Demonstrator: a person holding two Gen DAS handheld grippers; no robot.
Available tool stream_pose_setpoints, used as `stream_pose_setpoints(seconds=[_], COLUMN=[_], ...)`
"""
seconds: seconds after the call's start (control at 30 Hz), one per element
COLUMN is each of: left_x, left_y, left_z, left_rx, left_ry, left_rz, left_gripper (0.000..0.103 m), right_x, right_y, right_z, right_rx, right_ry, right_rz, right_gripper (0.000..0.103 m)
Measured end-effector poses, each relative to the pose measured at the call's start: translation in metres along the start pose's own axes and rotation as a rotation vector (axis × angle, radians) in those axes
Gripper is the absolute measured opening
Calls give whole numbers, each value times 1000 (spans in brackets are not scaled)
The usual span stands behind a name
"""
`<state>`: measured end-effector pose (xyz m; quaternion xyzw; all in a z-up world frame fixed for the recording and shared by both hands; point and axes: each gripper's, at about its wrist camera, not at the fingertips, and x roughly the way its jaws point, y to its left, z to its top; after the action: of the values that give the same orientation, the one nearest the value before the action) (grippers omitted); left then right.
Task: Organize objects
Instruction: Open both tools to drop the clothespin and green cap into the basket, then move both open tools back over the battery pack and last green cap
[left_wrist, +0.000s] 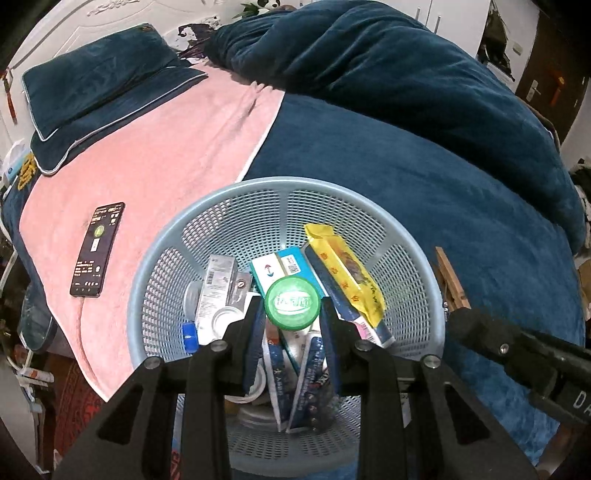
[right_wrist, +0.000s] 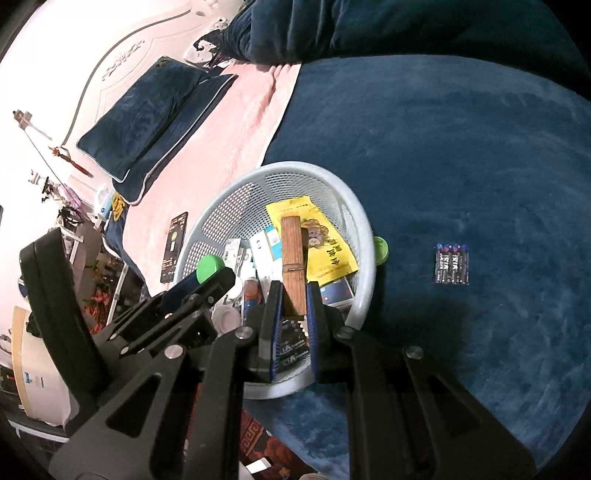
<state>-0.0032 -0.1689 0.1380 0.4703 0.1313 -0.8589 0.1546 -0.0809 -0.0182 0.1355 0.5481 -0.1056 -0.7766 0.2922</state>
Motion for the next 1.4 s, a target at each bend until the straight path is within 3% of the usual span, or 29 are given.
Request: stream_pose_setpoints(seconds=[0.13,0.2,0.23,0.27,0.3,0.33,0.37,0.4,0.43,0.47,0.53,1.4], left_x=[0,2,3,3,3,2,3,4,4,5,7,14], left_y=[5,9,12,16,20,24,26,29,31,32,32,12], left_z=[0,3,4,5,5,6,6,6,5,5,4,1], left_rx=[-14,-34,-51,-77,-96,-108,-111,-117,-122,-122,-119,-78], left_ry=[1,10,12,12,10,10,13,17,20,25,33,42], left_rz=[12,38,42,49,62,84,96,107,113,118,129,130], left_gripper=[31,57,85,100,102,102,102,102,102,102,102,102], right_x=[5,5,5,5,4,4,3,2,2,0,-2,-10], right_y=[8,14,17,19,19,19,16,14,12,7,1,-35], right_z=[-2,-3,-4,-3,-3,-3,-2,-1,-1,-1,0,0], right_rx=[-24,-53,-63,-71,-72,-70,-64,-57,-49,-31,-10,31], right_ry=[14,20,20,14,10,8,8,5,1,-11,-16,7], right_rz=[22,34,31,23,19,14,-6,-21,-26,-34,-35,-109], right_gripper=[13,14,14,14,15,23,43,56,79,92,99,103])
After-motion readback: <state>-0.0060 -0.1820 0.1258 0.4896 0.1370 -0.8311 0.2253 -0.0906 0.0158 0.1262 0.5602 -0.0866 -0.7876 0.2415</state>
